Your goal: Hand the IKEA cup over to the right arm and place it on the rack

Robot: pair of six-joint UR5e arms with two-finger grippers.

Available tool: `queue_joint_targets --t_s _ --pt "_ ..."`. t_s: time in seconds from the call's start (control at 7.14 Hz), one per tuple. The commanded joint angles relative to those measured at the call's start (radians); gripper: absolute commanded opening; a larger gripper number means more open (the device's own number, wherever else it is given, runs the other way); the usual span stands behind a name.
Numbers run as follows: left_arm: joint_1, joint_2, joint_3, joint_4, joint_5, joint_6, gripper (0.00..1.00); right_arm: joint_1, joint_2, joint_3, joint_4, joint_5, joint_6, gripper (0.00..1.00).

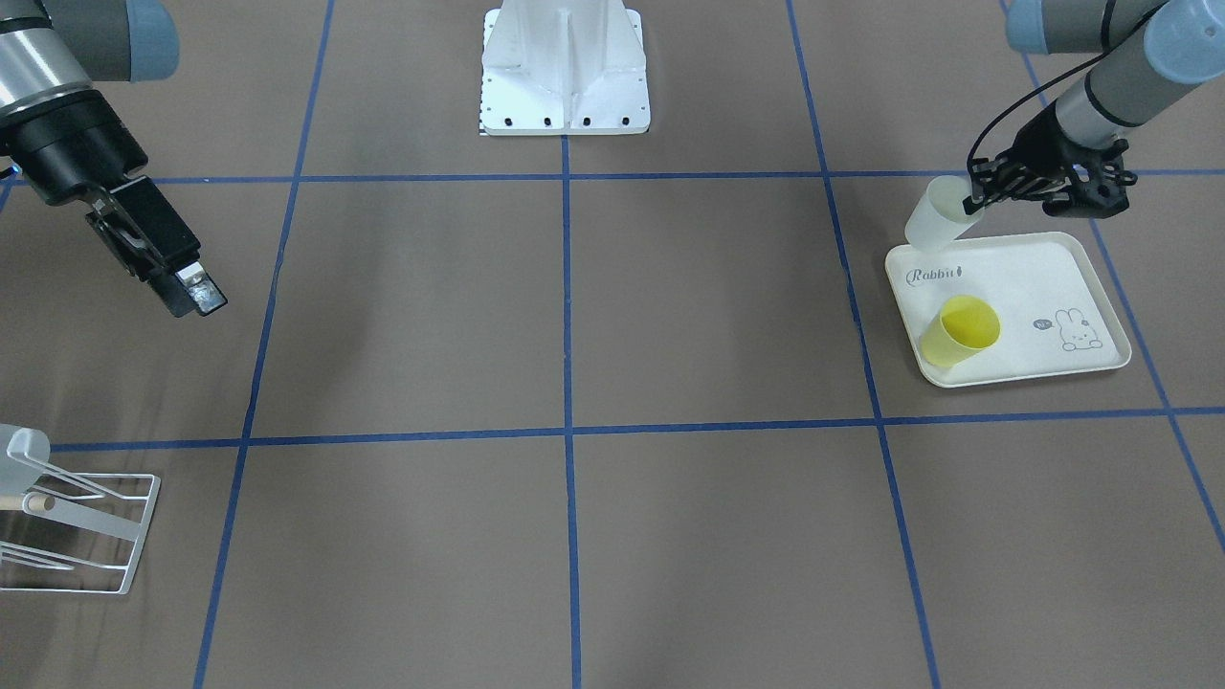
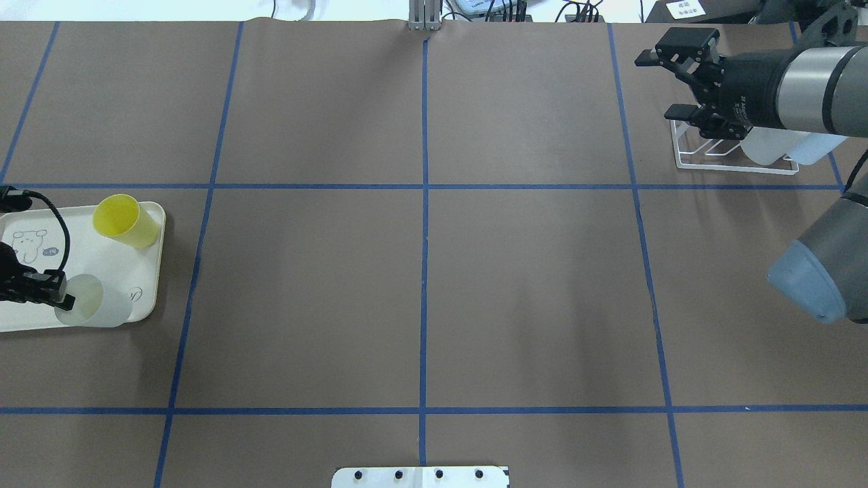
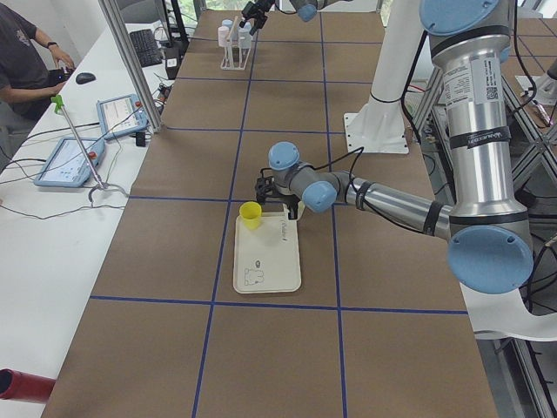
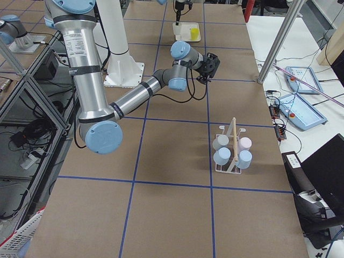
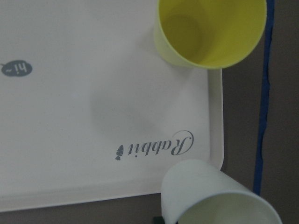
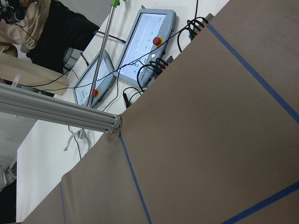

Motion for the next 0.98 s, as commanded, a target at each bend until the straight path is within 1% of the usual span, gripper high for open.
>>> queue_joint_targets --t_s 0.0,0.14,0.28,0.42,0.56,0.7,0.84 --pt "-0.064 -0.044 -0.136 0.152 -0.014 -0.040 0.00 0.000 0.000 0.001 0.000 0.002 0.000 1.00" --pt "-0.071 -0.129 -0.131 0.149 -0.008 -0.158 0.00 -0.003 0.000 -0.001 0.027 0.002 0.002 1.00" --pt "-0.071 -0.244 -0.105 0.145 -0.005 -0.292 0.00 -0.005 -0.001 -0.013 0.063 0.002 0.006 1.00" --pt "-0.065 -0.345 -0.088 0.137 0.053 -0.436 0.00 -0.006 -0.001 -0.016 0.070 0.000 0.011 1.00" --pt "-0.049 -0.401 -0.079 0.091 0.118 -0.554 0.00 -0.008 0.000 -0.019 0.071 -0.002 0.012 1.00" --pt "-0.005 -0.409 -0.033 -0.070 0.201 -0.660 0.00 -0.008 0.002 -0.018 0.072 -0.005 0.020 1.00" --pt "0.079 -0.409 0.062 -0.310 0.326 -0.837 0.00 -0.008 0.002 -0.019 0.104 -0.008 0.031 1.00"
